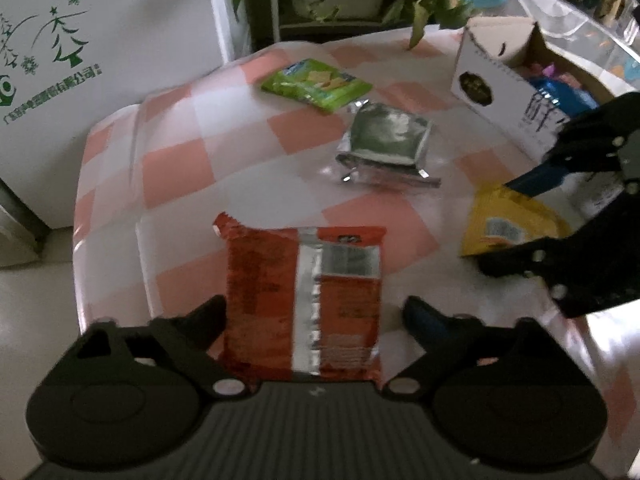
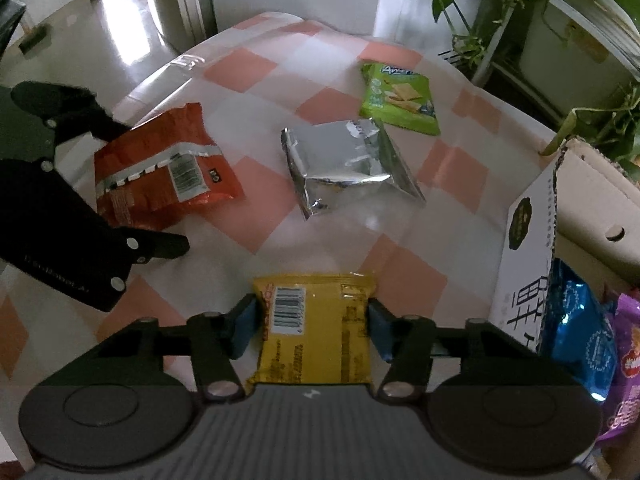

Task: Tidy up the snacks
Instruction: 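Grasp the orange-red packet with the left gripper while the right grasps the yellow packet, then lift both packets and carry them over the cardboard box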

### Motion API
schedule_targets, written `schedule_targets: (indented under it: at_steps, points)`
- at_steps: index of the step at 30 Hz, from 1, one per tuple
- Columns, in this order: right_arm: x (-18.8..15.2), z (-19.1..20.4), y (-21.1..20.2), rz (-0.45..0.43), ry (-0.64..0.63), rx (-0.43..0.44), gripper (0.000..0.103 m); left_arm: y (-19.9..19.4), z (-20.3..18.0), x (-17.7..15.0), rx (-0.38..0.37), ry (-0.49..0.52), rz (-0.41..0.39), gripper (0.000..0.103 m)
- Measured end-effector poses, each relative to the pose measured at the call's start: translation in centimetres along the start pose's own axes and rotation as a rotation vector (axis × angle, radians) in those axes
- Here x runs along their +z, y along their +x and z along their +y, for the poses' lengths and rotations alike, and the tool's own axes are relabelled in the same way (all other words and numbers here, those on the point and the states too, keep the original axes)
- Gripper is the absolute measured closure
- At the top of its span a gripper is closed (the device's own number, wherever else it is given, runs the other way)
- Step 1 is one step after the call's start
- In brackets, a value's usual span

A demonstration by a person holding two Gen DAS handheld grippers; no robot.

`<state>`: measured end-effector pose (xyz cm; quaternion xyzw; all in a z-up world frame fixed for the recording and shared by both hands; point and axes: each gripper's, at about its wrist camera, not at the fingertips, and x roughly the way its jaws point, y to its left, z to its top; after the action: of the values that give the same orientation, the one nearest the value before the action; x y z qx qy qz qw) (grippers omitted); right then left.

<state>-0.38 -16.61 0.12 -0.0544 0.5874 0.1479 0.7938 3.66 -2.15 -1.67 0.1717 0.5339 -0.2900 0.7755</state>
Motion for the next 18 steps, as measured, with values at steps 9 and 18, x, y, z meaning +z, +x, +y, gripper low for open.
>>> schedule_targets:
  at_steps: [9, 18]
  points:
    - [0.3, -0.6, -1.3, -0.056, 0.044, -0.007, 0.046, -0.9, -1.0, 0.2, 0.019, 0.012, -0.021, 0.034]
    - [0.8, -1.3, -2.8, -0.117, 0.082, -0.002, 0.046, -3.2, -1.0, 1.1, 0.037, -0.049, -0.089, 0.034]
